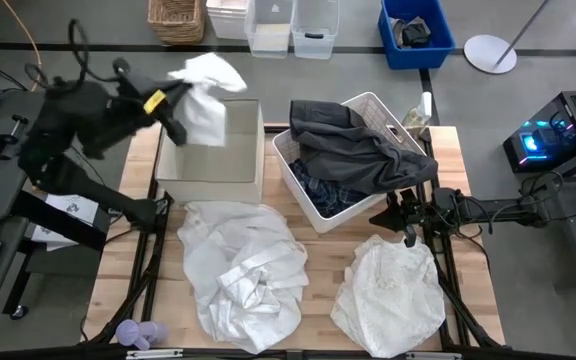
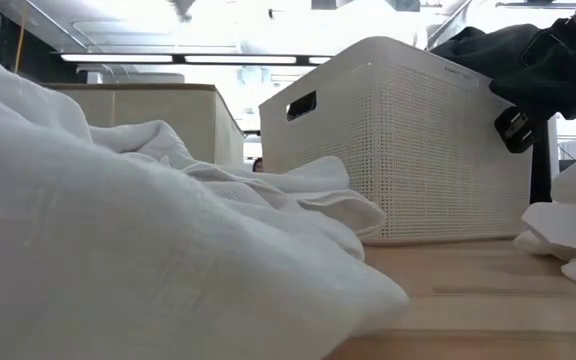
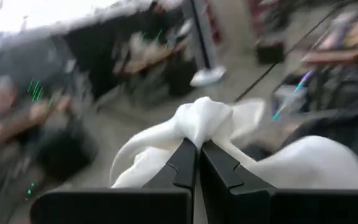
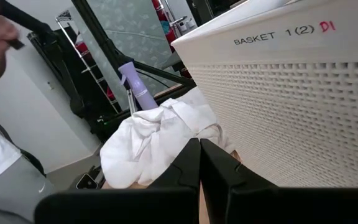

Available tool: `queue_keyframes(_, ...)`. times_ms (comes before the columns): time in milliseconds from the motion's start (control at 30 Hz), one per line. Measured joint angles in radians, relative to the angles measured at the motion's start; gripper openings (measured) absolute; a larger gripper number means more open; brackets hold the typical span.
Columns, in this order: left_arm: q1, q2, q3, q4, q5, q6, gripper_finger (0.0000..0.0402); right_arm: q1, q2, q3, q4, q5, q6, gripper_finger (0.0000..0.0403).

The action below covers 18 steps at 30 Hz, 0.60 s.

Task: Sort clothes
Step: Put the white shorts into the gray laundry organizer

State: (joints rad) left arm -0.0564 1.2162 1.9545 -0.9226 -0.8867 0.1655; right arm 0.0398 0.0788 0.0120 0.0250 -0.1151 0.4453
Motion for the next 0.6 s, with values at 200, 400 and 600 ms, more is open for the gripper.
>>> queue_keyframes(200, 0.293, -0.072, -0.235, -0.05, 0.297, -0.159, 0.0, 0.0, 0.0, 0.0, 0.0, 0.0, 0.0, 0.0)
queue_keyframes(400, 0.431, -0.131, -0.568, 0.204, 0.499, -0.219, 0.0, 0.0, 0.0, 0.0, 0.0, 0.0, 0.0, 0.0)
queue_keyframes(600, 0.531, -0.149, -0.745, 0.215, 0.505, -0.24, 0.0, 0.0, 0.0, 0.0, 0.0, 0.0, 0.0, 0.0)
